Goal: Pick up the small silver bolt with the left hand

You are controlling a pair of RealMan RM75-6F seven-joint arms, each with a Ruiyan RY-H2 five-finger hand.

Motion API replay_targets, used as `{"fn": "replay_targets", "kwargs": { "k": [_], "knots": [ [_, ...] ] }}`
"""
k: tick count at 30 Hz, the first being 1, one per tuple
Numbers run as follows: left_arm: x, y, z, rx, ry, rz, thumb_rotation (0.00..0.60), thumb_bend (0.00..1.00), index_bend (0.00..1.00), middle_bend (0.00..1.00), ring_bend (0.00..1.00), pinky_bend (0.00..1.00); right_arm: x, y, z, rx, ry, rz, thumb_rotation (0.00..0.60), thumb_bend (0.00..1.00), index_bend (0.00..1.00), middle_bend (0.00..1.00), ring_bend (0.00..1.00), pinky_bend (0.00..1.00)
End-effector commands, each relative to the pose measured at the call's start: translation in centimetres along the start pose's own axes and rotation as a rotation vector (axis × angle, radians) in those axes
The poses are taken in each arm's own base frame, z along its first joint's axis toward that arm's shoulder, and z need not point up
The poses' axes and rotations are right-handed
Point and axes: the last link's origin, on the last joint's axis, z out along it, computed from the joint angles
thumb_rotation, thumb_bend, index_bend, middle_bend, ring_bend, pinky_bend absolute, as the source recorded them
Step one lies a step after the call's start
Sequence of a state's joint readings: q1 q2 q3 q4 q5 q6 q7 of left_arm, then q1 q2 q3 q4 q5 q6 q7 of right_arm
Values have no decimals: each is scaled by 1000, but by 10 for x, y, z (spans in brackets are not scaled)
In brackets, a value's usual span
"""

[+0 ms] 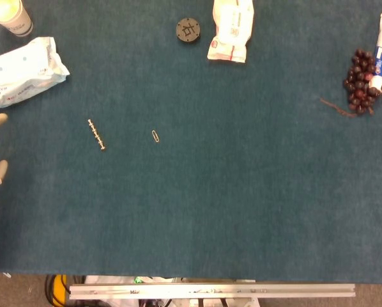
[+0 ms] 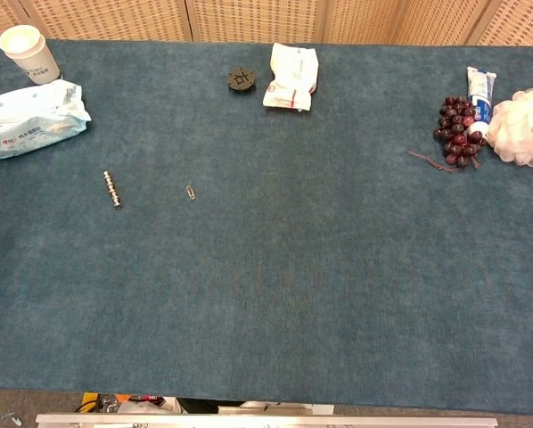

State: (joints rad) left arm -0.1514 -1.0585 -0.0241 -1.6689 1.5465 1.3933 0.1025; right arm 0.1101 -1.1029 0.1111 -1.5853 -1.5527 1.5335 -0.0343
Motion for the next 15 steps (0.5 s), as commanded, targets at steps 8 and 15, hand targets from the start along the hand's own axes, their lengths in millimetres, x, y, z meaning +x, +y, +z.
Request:
{"fn": "replay_targets", "kwargs": {
  "k": [8,15],
  "knots": [
    [6,12,47,-188,-100,71,600,326,174,358,322,289,4,-4,6,16,-4,-12,600,324,350,431,336,352],
    [2,28,77,-314,-180,150,600,326,161,472,455,511,6,-5,5,14,-6,-17,600,324,350,431,336,352]
  ]
}}
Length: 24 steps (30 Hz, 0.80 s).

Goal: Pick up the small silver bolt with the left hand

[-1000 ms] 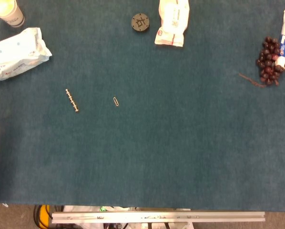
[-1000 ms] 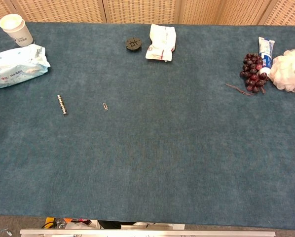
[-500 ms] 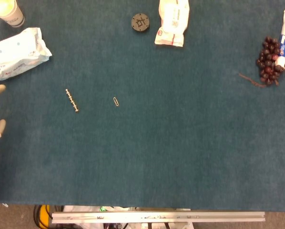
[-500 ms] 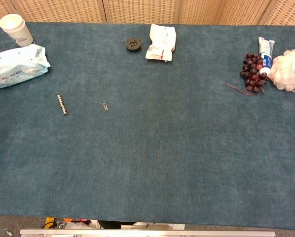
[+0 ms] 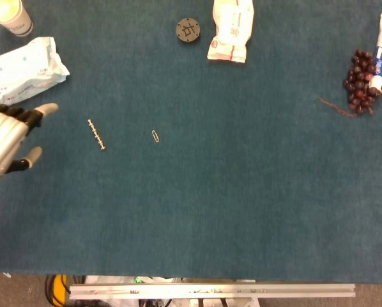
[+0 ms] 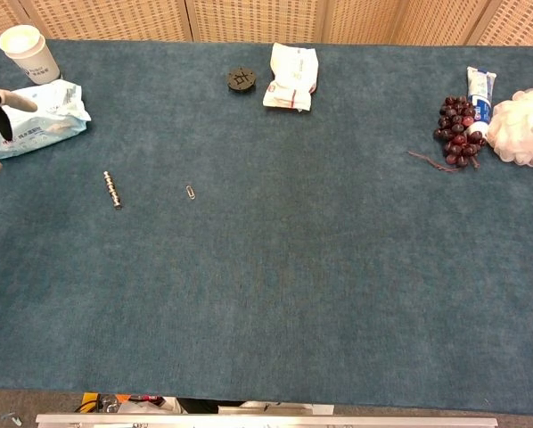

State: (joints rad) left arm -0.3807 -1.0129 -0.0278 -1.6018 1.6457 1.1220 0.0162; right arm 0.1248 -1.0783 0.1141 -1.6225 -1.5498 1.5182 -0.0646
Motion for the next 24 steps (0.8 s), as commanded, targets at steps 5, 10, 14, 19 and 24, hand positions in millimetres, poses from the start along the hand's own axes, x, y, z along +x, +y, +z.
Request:
{"fn": "replay_targets", "kwargs": {
  "k": [5,10,14,19,24],
  "knots": [
    [-3,8,40,-104,-86,70,600,326,163,705,701,749,1,1,-3,-11,-2,0,600,324,350,431,336,352],
    [-8,9,64,-117,-137,130,600,326,171,798,808,852,2,3,-6,-24,-1,-1,600,324,350,431,349,352],
    [-13,14,77,-122,-171,130,600,326,198,829,833,876,1,5,-8,-36,-4,1,600,324,350,431,349,352],
    [-20,16,90,-118,-221,156,600,326,245,845,846,884,0,6,-9,-42,-11,1,600,325,350,431,349,352],
    [-25,18,98,-107,-258,168,600,326,288,857,854,888,-1,7,-9,-47,-11,2,600,324,350,431,355,352]
  ]
}}
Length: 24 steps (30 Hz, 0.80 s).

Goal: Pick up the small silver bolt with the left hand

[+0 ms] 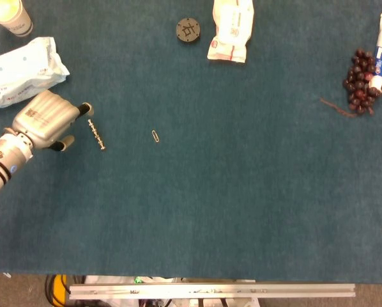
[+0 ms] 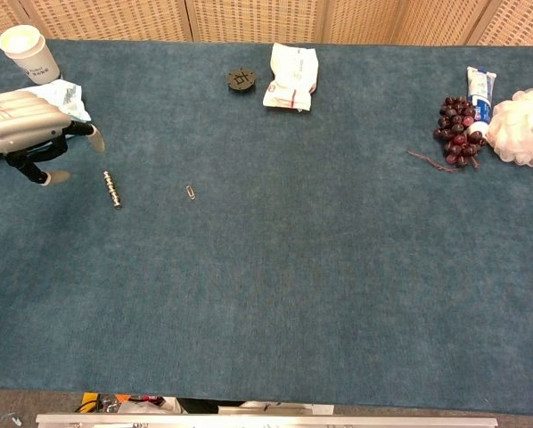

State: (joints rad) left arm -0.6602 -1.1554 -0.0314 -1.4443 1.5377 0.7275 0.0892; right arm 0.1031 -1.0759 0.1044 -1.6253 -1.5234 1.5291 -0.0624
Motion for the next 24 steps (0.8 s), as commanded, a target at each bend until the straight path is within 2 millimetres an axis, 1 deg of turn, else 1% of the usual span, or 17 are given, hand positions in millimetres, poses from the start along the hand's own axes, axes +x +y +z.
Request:
{"fn": "replay_targets", "kwargs": {
  "k": [1,5,11,24],
  "knots": [
    [-2,1,7,5,-23,11,600,330,300,858,855,888,0,1,-1,-4,-2,0,600,324,350,431,356,352],
    [-6,1,13,16,-43,15,600,342,315,862,858,890,-2,2,-2,-10,-6,3,600,324,350,431,356,352],
    [-11,2,20,26,-72,36,600,387,316,864,859,891,-1,5,-4,-17,-4,1,600,324,350,431,356,352],
    [-19,15,32,25,-105,85,600,387,315,865,860,891,2,10,-8,-32,1,2,600,324,350,431,356,352]
  ]
}}
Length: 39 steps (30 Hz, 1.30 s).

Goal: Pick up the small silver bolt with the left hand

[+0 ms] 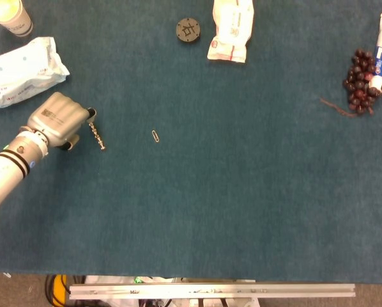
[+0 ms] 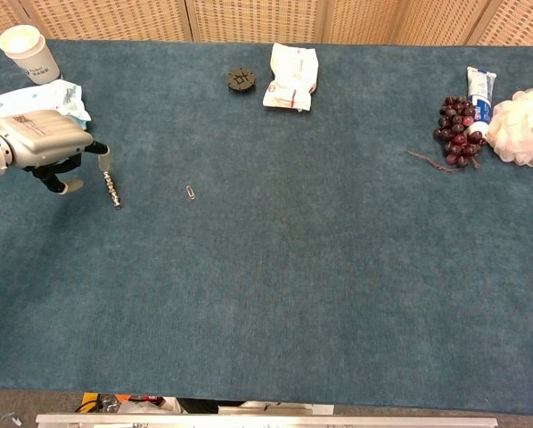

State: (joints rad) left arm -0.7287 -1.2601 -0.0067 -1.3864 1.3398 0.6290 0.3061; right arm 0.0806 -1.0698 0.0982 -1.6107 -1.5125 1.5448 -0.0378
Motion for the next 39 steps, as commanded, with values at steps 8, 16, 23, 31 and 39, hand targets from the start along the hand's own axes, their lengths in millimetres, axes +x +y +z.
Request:
{"fn": "replay_targets", "kwargs": {
  "k": [8,16,23,31,39],
  "knots": [
    [1,8,10,5,-5,-1,600,388,310,866,860,891,2,4,-2,-10,6,1,600,324,350,431,359,352],
    [-1,11,16,14,-18,0,600,388,303,866,861,891,3,8,-4,-19,12,1,600,324,350,431,361,353],
    [-4,12,18,26,-42,3,600,388,274,866,862,892,4,10,-6,-24,15,4,600,324,350,431,361,352],
    [-7,9,9,44,-53,-36,600,388,326,867,862,892,5,13,-9,-30,19,4,600,324,350,431,361,352],
    [-16,2,-10,47,-64,-43,600,388,336,867,863,892,4,12,-10,-27,19,8,600,324,350,431,361,352]
  ]
}}
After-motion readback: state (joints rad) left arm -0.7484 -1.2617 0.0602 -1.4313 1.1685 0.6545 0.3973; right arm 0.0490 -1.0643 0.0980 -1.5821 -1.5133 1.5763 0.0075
